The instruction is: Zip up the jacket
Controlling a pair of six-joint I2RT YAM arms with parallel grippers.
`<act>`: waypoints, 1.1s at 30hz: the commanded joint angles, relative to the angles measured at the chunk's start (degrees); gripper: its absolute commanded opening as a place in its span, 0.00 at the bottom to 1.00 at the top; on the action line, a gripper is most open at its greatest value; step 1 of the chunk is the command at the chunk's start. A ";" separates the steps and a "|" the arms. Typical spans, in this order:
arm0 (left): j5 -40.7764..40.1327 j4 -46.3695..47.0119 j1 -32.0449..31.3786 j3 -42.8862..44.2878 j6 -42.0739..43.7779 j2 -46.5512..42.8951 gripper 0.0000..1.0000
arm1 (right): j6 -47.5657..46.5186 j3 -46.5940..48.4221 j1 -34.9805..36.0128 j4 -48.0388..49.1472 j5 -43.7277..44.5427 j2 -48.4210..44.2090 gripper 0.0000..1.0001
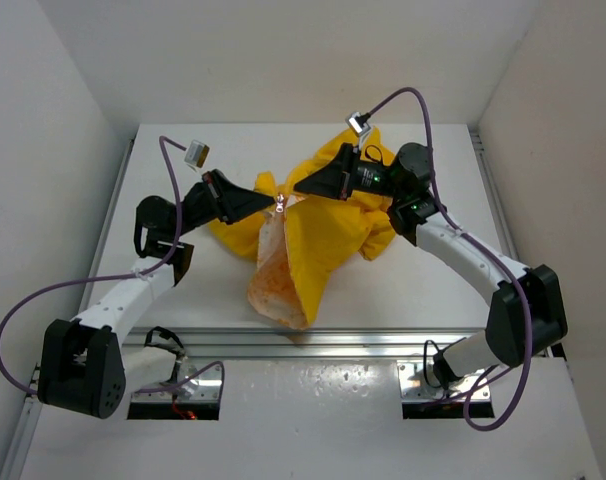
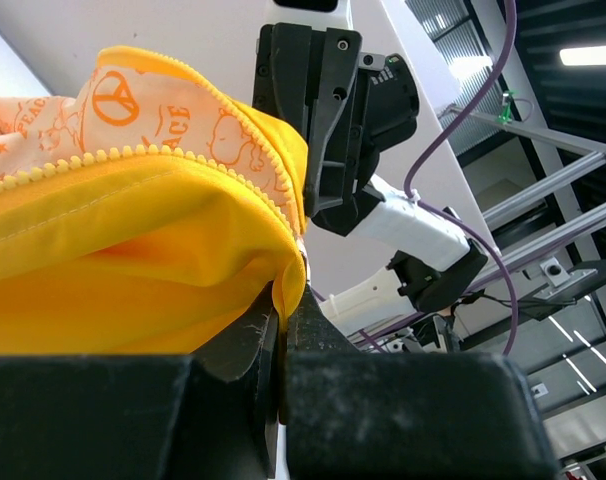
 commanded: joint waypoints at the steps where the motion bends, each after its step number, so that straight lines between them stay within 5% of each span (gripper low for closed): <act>1: -0.42 3.22 0.98 0.11 -0.94 -0.45 0.00 | 0.88 2.95 0.76 4.52 0.51 0.11 0.00; 33: -0.95 5.50 3.36 1.25 -1.99 0.17 0.00 | 1.84 1.02 2.61 5.74 -1.06 0.20 0.00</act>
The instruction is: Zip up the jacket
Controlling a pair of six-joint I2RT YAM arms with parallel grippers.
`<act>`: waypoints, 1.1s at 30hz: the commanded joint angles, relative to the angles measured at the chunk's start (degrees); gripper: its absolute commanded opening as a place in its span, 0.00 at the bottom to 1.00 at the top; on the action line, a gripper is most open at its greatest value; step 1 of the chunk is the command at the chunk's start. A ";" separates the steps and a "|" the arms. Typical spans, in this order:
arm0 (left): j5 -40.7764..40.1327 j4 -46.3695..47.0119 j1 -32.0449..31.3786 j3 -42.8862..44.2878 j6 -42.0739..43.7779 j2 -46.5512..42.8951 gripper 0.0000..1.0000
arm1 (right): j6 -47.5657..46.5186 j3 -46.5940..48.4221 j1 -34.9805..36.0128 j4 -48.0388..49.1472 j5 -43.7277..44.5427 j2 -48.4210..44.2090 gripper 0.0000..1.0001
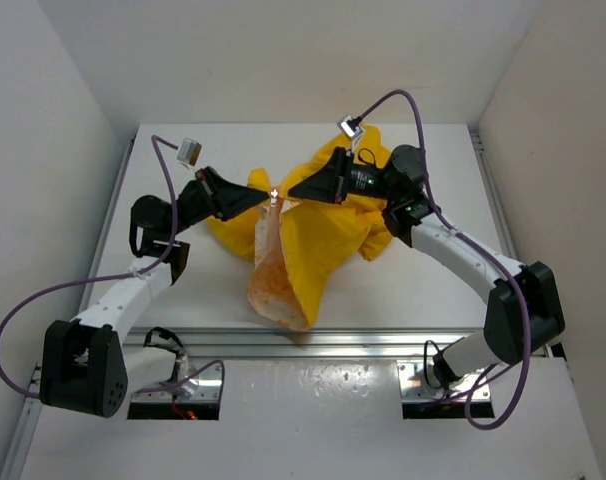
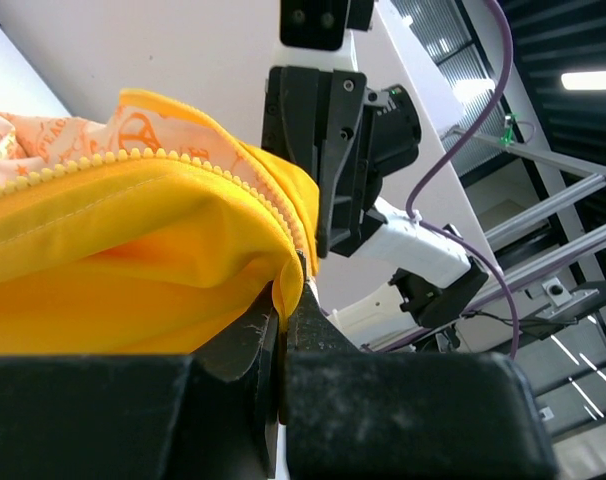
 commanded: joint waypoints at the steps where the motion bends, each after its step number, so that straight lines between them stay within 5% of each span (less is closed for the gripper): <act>1: -0.66 5.03 1.08 1.30 -1.49 0.10 0.00 | 0.68 0.60 1.34 5.33 -1.00 -0.75 0.00; 33: 1.62 6.70 1.61 0.24 -2.55 -2.18 0.00 | 0.42 5.52 0.64 4.10 -0.74 2.24 0.00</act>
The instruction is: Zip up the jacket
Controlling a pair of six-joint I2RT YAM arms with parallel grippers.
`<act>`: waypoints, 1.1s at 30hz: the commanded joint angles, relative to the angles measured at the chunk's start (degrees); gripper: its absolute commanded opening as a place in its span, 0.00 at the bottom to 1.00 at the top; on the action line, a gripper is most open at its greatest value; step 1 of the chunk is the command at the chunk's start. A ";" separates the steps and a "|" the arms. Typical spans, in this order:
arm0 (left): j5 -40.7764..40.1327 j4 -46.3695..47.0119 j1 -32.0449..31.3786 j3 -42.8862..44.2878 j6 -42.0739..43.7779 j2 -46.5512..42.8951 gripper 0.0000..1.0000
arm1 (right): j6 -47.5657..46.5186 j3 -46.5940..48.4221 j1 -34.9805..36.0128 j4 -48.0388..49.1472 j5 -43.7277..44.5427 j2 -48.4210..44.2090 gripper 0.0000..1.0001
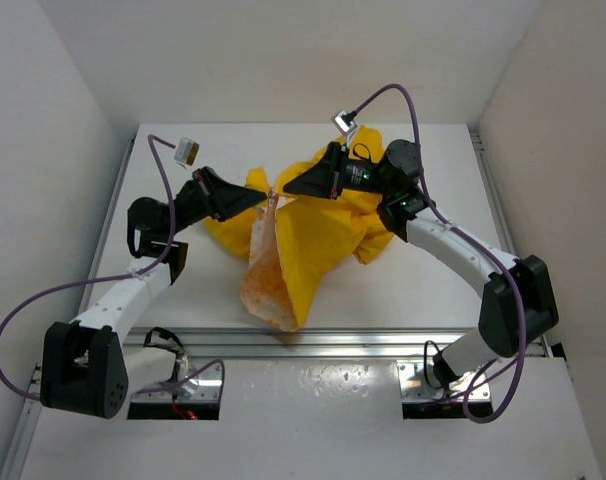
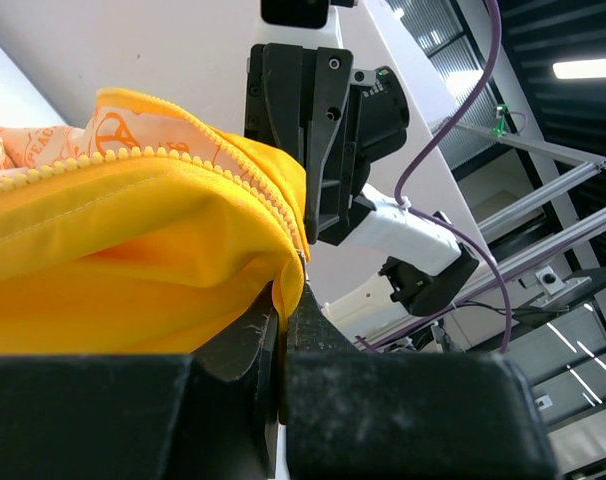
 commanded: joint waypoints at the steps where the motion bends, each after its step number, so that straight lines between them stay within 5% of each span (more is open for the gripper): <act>1: 0.18 4.94 0.69 -0.28 -1.52 -1.86 0.00 | -0.19 2.09 -0.01 3.49 -0.15 -0.25 0.00; 33: -0.87 6.53 0.69 1.29 -2.05 -0.80 0.00 | 1.65 1.30 1.39 5.33 -0.41 0.28 0.00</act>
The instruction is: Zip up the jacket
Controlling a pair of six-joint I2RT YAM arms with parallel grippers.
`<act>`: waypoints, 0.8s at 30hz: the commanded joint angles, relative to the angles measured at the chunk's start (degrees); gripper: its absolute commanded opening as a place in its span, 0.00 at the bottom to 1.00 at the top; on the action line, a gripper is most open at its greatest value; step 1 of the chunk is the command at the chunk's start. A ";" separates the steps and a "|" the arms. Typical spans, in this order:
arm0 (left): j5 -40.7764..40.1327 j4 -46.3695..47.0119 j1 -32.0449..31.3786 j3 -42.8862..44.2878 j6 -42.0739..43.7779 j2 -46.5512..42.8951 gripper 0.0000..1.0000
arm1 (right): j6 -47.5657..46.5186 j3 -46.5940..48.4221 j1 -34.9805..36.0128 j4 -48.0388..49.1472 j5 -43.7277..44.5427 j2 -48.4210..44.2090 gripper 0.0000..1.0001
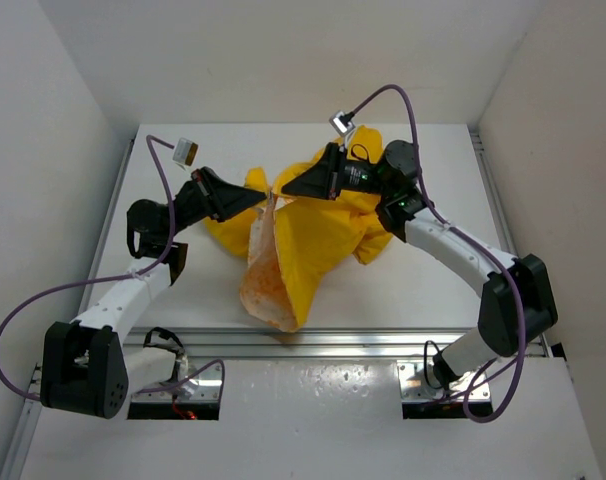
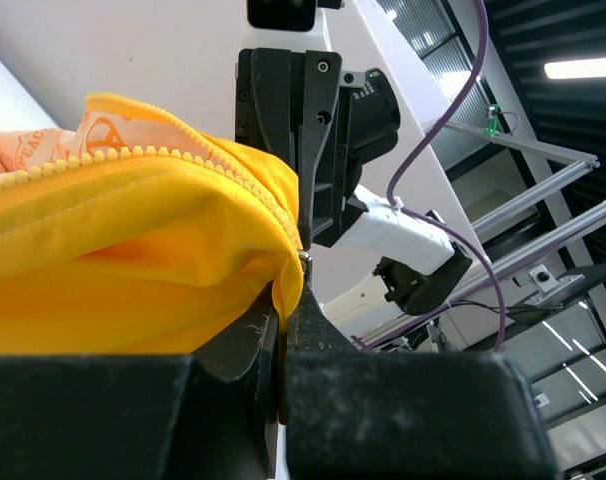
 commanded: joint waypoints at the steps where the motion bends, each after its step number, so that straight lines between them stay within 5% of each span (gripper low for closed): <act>1: -0.83 4.56 0.02 1.76 -0.58 -0.28 0.00 | 0.30 1.30 1.09 4.79 -0.30 0.08 0.00; 14: -1.36 6.23 1.15 2.90 -2.78 0.34 0.00 | -3.39 -1.34 2.05 3.74 -2.94 -1.50 0.00; 24: -0.30 -3.95 0.63 3.95 6.25 -2.55 0.00 | -11.83 -0.29 1.79 -3.38 -5.84 -2.91 0.00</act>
